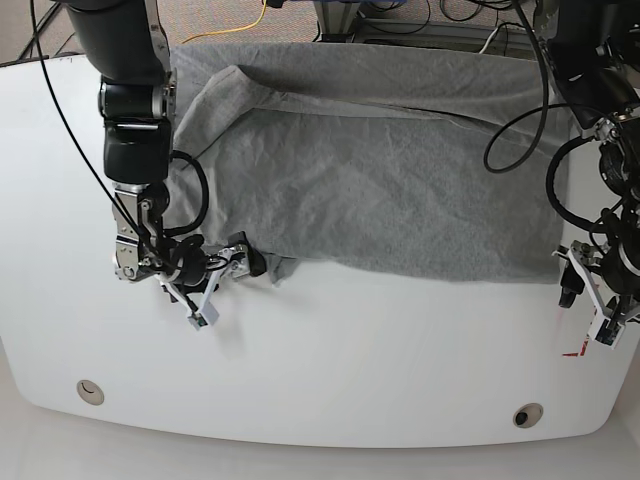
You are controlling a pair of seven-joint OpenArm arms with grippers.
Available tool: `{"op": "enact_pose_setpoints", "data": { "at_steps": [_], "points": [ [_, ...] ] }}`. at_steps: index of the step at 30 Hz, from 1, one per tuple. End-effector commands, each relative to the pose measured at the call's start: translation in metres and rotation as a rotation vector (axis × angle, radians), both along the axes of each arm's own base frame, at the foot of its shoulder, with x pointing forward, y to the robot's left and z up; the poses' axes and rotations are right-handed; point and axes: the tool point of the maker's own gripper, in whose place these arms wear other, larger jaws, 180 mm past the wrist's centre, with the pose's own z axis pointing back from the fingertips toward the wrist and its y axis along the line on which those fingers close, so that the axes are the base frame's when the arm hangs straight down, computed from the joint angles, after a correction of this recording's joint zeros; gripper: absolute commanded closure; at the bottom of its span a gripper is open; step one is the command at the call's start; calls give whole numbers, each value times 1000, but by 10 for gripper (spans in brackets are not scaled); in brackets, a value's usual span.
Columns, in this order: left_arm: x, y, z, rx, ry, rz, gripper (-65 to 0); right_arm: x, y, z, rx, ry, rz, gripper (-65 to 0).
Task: Layout the t-shirt on the table in an organized manner, then fold the t-shirt properly
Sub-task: 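Move both grippers to the shirt's hem corners and grasp with right gripper, then release and reposition the right gripper on the hem corner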
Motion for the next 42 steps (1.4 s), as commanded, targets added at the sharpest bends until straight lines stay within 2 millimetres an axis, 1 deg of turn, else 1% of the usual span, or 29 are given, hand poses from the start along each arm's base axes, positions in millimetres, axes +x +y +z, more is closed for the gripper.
{"op": "enact_pose_setpoints", "data": {
  "at_steps": [1,3,4,6,8,11,14,16,18,20,22,24,25,28,31,33,36,40,42],
  "points": [
    [5,2,17,13,-52,-5,-379,4,9,7,14,-15,17,-650],
    [5,2,17,13,-51,-7,-379,1,11,3,18,-7,20,-642],
    [5,2,17,13,-51,-7,-379,1,17,3,27,-8,25,-621],
    [5,2,17,13,-51,-7,-379,0,22,2,34,-6,29,-585],
    [5,2,17,13,-51,-7,-379,-1,23,2,34,-6,30,-547],
    [5,2,17,13,-51,-7,-379,-1,25,1,38,-5,31,-449],
    [5,2,16,13,-50,-7,-379,-2,25,1,38,-4,31,-322],
    [4,3,16,14,-47,-5,-379,-2,25,1,38,-4,31,-222],
    [2,3,12,15,-38,-5,-379,-2,24,1,38,-4,30,-94],
    [1,3,10,15,-33,-5,-379,-1,22,1,31,-5,29,0],
    [0,3,9,15,-30,-5,-379,0,21,2,29,-8,30,0],
    [1,3,9,14,-30,-6,-379,1,21,4,28,-12,29,-14],
    [0,2,8,14,-28,-7,-379,3,20,6,26,-18,29,-8],
    [-2,2,3,13,-14,-8,-379,13,11,21,3,-68,29,0],
    [-3,1,0,13,-9,-10,-379,19,5,31,-14,-95,29,0],
    [-3,1,0,13,-9,-10,-379,27,3,41,-19,-116,27,0],
    [-4,1,0,13,-7,-10,-379,38,-12,55,-42,-147,15,0],
    [-6,1,-4,11,2,-10,-379,47,-20,67,-57,-172,8,0],
    [-7,1,-6,11,5,-11,-379,53,-21,75,-74,-185,20,0]
  ]
}}
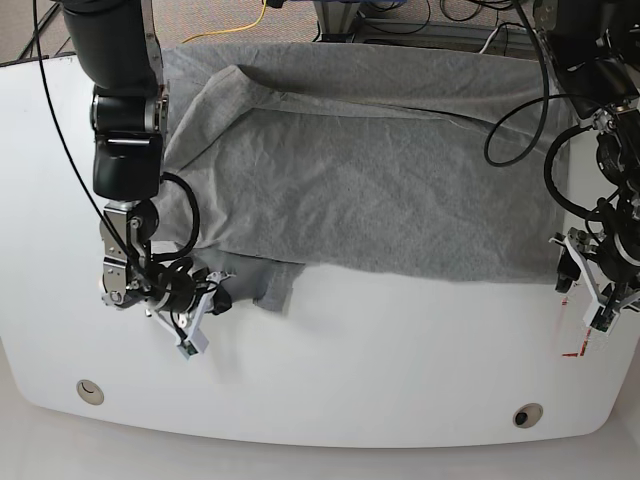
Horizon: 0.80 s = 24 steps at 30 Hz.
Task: Layout the t-shirt on the table in an organized manner, then fold the t-shirt properly
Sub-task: 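Release and reposition the right gripper on the hem corner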
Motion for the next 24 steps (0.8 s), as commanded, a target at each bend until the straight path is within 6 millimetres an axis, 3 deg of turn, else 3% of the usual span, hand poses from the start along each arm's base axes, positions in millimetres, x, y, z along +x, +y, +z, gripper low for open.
{"op": "enact_pose_setpoints", "data": {
  "at_steps": [1,24],
  "points": [
    [4,0,13,7,-44,-8,-379,22,-3,32,-10,-80,8,0],
    [4,0,12,7,-41,-8,-379,65,5,104,-100,-213,83,0]
  ]
}}
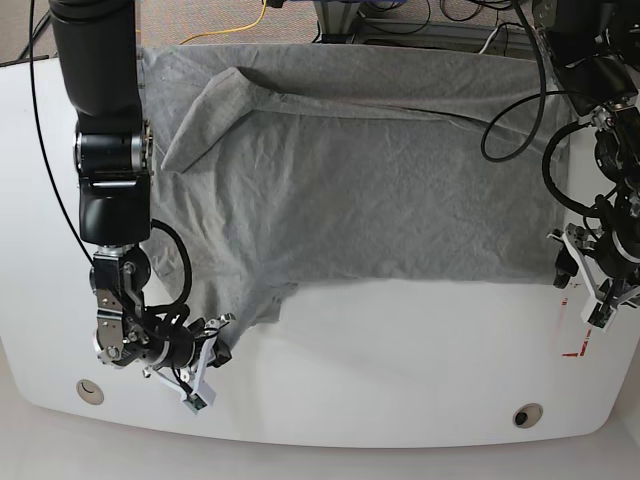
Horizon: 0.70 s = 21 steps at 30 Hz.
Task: Layout the t-shirt on the table in an organized manner, then fold the t-shirt properly
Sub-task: 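Release and reposition the right gripper on the hem corner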
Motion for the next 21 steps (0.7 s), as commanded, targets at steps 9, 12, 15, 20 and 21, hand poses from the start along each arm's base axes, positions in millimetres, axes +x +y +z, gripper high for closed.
{"op": "enact_pose_setpoints", "data": {
  "at_steps": [9,12,15,20,21],
  "points": [
    [6,1,16,8,-52,-8,-379,23,0,45,13,-109,3,-219],
    [6,0,16,8,-52,-9,-379,23,-1,46,13,-114,2,-452],
    [6,0,16,8,-52,-9,-379,22,-11,45,1,-112,-11,-650],
    [6,0,16,8,-52,-9,-379,14,-33,32,-20,-84,-40,-650],
    [6,0,16,8,-52,-9,-379,11,-38,29,-22,-76,-49,-650]
  ]
}}
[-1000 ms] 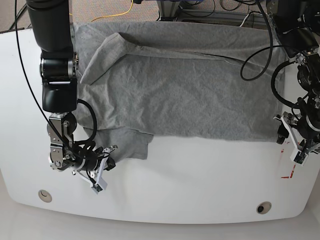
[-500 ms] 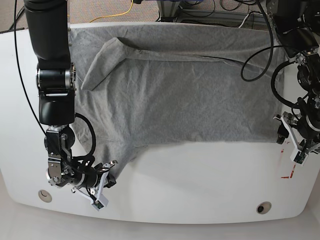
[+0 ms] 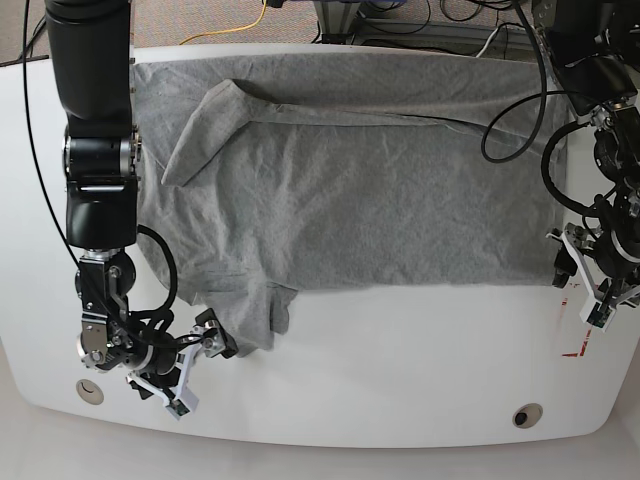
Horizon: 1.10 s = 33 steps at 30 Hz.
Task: Layout the t-shirt on the table in an organized manner, then fold the t-shirt properly
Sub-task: 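Release and reposition the right gripper on the hem corner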
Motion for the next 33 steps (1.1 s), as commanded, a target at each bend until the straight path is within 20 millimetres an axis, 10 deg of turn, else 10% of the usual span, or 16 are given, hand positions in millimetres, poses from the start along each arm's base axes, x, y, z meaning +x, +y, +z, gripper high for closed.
{"op": "enact_pose_setpoints", "data": {
  "at_steps": [1,13,33],
  "points": [
    [6,2,17,10,-53,-7,-379,4,-18,15,10,-43,-35,-650],
    [7,4,20,7,-61,0,-379,-46,-83,-46,66,60,-209,-544],
    [7,-2,17,-11,-63,-5,-379,-80,-64,-96,170,72,-226,-555]
  ]
}}
